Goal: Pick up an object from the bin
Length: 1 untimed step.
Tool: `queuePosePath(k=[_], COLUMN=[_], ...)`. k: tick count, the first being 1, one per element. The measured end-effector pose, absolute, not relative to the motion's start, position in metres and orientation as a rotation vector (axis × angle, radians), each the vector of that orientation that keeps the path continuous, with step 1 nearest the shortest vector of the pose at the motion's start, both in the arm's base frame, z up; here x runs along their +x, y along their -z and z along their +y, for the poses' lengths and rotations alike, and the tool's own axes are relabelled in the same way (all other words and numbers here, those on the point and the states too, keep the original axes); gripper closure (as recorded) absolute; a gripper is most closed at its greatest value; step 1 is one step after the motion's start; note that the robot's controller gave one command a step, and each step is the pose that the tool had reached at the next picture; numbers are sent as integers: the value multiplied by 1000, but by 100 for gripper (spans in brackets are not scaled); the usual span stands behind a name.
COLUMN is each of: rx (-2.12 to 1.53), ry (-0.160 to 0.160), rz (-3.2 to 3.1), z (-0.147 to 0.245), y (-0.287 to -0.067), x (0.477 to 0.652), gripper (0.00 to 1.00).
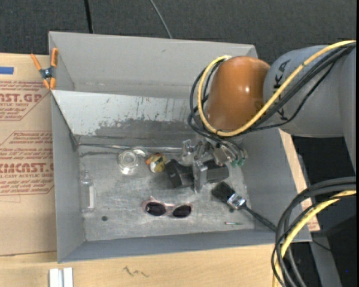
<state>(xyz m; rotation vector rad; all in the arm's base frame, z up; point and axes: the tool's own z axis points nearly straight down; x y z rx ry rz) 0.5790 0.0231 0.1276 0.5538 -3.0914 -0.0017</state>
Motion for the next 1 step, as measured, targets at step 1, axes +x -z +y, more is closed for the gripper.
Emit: queuePosePath(k=[1], rx=[555], ry=[1], rz=[-3093], z=[23], y=[-136], x=[579], gripper=[100])
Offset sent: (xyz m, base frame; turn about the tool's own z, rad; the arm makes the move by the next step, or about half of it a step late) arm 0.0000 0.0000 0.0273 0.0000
